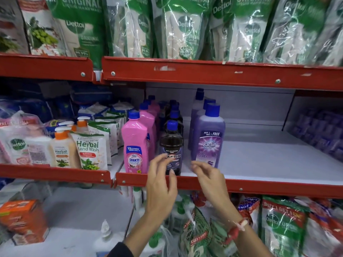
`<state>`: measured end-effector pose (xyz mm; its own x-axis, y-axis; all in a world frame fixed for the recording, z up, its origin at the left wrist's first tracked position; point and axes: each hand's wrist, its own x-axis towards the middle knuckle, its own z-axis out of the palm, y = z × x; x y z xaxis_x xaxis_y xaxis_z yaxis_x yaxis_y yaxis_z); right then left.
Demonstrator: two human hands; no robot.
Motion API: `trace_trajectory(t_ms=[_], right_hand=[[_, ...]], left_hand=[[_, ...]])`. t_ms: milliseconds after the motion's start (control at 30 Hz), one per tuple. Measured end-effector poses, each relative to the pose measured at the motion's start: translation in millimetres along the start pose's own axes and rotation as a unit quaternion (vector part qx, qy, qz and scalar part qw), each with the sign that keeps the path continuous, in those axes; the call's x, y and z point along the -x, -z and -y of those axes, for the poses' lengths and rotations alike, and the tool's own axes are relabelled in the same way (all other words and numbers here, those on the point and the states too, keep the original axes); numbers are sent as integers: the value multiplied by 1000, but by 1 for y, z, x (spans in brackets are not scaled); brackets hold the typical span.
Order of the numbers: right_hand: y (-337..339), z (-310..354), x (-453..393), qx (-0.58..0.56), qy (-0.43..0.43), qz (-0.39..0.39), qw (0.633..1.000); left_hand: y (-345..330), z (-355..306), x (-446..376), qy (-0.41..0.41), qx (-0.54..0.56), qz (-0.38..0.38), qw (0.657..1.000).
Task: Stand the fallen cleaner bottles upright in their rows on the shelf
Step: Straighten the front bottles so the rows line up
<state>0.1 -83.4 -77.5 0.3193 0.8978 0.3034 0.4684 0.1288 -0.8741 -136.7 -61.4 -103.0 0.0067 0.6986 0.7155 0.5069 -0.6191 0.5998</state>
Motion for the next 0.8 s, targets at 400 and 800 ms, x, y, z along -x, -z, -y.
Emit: trace_trajectory(t_ms=[400,800], right_hand=[[49,-34,-37,15,-69,12,997],[64,-42,-25,63,-24,83,994]], left_hand=[[-74,-46,-23,167,75,226,957],[-67,-45,-23,155,-32,212,964]])
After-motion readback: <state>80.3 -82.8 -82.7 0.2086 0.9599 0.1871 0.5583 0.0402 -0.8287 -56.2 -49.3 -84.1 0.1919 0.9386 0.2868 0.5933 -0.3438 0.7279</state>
